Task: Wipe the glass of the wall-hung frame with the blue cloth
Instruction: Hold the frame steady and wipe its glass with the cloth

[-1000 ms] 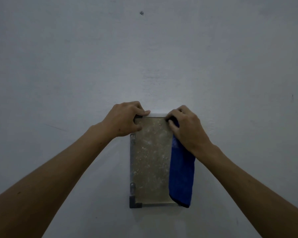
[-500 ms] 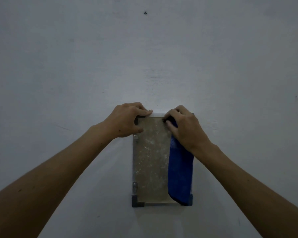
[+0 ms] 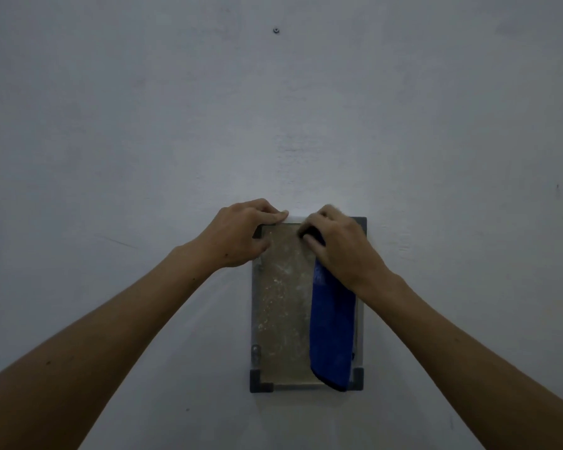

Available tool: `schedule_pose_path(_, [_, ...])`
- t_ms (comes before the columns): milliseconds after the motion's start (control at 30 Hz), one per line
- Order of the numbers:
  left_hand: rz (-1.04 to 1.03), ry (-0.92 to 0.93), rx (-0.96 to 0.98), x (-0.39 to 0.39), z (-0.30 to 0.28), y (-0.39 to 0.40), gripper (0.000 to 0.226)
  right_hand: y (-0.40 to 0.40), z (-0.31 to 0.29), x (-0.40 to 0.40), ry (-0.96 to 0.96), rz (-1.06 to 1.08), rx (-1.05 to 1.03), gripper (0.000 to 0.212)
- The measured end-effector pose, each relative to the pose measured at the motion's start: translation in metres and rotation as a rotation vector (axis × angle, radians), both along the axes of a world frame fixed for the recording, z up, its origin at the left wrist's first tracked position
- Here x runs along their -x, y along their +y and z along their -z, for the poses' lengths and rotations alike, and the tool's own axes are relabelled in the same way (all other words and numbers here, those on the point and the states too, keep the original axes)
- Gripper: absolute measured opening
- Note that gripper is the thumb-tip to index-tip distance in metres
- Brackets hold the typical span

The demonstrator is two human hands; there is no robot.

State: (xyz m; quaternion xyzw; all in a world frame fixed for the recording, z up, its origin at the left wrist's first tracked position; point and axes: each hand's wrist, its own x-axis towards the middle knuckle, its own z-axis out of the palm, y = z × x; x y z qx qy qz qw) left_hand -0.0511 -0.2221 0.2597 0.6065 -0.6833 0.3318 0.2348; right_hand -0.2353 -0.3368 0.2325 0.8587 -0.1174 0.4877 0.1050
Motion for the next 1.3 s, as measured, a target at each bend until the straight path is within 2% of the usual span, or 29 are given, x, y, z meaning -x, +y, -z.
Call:
schedule_pose_path(67, [0.018, 0.018, -0.017, 0.000, -0.003, 0.001, 0.050, 0.001, -0.001, -0.001, -0.103, 0.007, -0.028, 0.014])
schedule_pose_path(200, [0.003, 0.036, -0.017, -0.004, -0.018, 0.006, 0.038, 0.012, 0.011, -0.008, 0.075, 0.014, 0.036, 0.019])
schedule_pose_path(233, [-0.010, 0.044, 0.002, -0.006, -0.020, 0.007, 0.036, 0.010, 0.007, -0.008, 0.067, 0.014, 0.020, 0.018])
schedule_pose_path(333, [0.009, 0.156, 0.052, -0.008, -0.020, 0.009, 0.036, 0.008, -0.001, -0.012, -0.135, 0.010, -0.061, 0.016])
schedule_pose_path(367, [0.020, 0.186, 0.061, -0.008, -0.019, 0.010, 0.036, 0.010, 0.002, -0.015, -0.142, 0.013, -0.053, 0.015])
schedule_pose_path(500, [0.062, 0.256, 0.074, -0.009, -0.017, 0.012, 0.034, 0.017, 0.016, -0.025, 0.054, -0.028, 0.010, 0.017])
schedule_pose_path(600, [0.076, 0.297, 0.088, -0.011, -0.014, 0.014, 0.031, 0.012, 0.008, -0.026, -0.142, -0.018, -0.052, 0.012])
schedule_pose_path(633, [0.079, 0.311, 0.097, -0.012, -0.013, 0.014, 0.030, 0.014, 0.009, -0.027, -0.150, -0.025, -0.055, 0.012])
schedule_pose_path(767, [0.090, 0.368, 0.129, -0.014, -0.010, 0.014, 0.029, 0.021, 0.017, -0.034, 0.010, -0.056, 0.005, 0.015])
schedule_pose_path(867, [0.089, 0.379, 0.141, -0.014, -0.009, 0.014, 0.029, 0.018, 0.007, -0.038, -0.166, -0.052, -0.062, 0.011])
schedule_pose_path(900, [0.088, 0.383, 0.143, -0.014, -0.009, 0.015, 0.029, 0.020, 0.008, -0.040, -0.172, -0.053, -0.072, 0.011])
schedule_pose_path(1000, [0.083, 0.391, 0.138, -0.015, -0.011, 0.015, 0.029, 0.025, 0.015, -0.044, -0.033, -0.077, -0.018, 0.015])
schedule_pose_path(1133, [0.069, 0.384, 0.131, -0.017, -0.011, 0.015, 0.029, 0.024, 0.004, -0.046, -0.134, -0.053, -0.024, 0.013])
schedule_pose_path(1300, [0.075, 0.378, 0.125, -0.017, -0.011, 0.016, 0.029, 0.032, 0.009, -0.048, 0.001, -0.077, 0.023, 0.015])
